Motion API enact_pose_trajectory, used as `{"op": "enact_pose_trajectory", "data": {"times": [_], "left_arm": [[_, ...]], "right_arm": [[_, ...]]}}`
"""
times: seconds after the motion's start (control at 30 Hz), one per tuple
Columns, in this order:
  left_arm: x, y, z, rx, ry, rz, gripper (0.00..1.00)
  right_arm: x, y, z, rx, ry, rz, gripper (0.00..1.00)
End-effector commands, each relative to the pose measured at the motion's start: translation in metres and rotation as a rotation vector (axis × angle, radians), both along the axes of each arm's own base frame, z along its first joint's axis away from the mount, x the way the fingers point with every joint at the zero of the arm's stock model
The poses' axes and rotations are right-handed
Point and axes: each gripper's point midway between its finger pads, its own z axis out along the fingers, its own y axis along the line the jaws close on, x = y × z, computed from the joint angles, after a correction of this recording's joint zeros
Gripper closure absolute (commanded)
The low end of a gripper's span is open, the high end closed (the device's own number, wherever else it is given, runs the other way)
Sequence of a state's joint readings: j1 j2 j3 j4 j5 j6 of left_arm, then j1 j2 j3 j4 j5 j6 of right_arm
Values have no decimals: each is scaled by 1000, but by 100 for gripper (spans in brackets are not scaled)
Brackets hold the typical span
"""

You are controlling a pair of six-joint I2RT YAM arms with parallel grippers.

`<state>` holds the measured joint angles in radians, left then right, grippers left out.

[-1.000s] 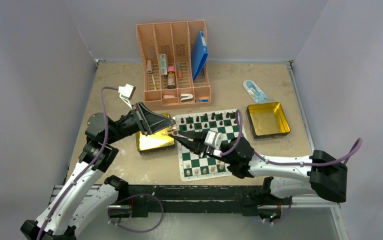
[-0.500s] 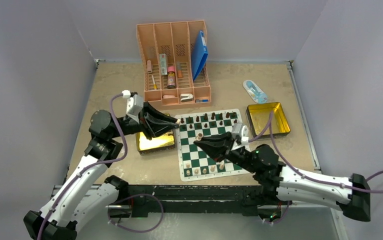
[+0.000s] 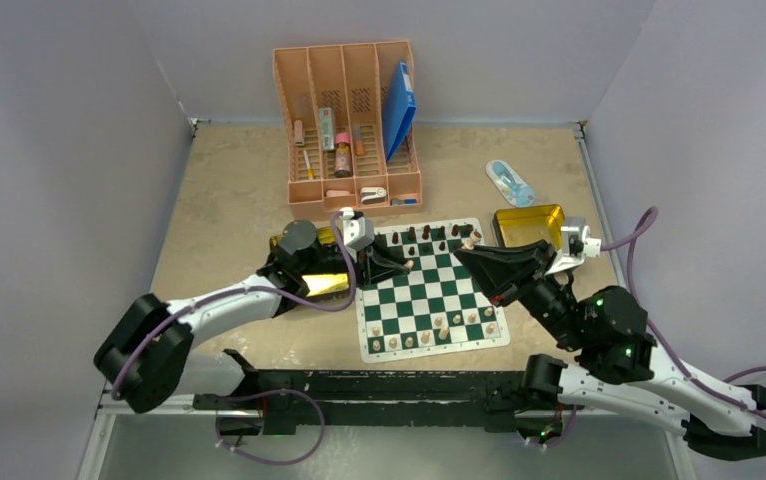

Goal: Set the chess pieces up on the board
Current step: Place the chess piece on the chessboard.

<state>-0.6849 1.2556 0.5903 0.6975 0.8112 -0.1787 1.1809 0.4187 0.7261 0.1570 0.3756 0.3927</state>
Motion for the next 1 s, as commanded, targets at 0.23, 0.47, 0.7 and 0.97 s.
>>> {"op": "enact_pose_trajectory", "data": {"times": [0.23,0.47,0.7,0.97], "left_arm": [[37,-22,1,-163,-147,209,100],[44,-6,-47,-124,-83,317,100],[41,-1,-87,-95,-25,331,100],[34,-1,-115,-64,36,317,99]], "right_arm": [[1,-27,14,2,67,-57,96],[0,-24,7,-4,74,-48,96],[-1,-23,9,-6,74,-37,94],[0,-17,4,-21,90,-31,94]]}}
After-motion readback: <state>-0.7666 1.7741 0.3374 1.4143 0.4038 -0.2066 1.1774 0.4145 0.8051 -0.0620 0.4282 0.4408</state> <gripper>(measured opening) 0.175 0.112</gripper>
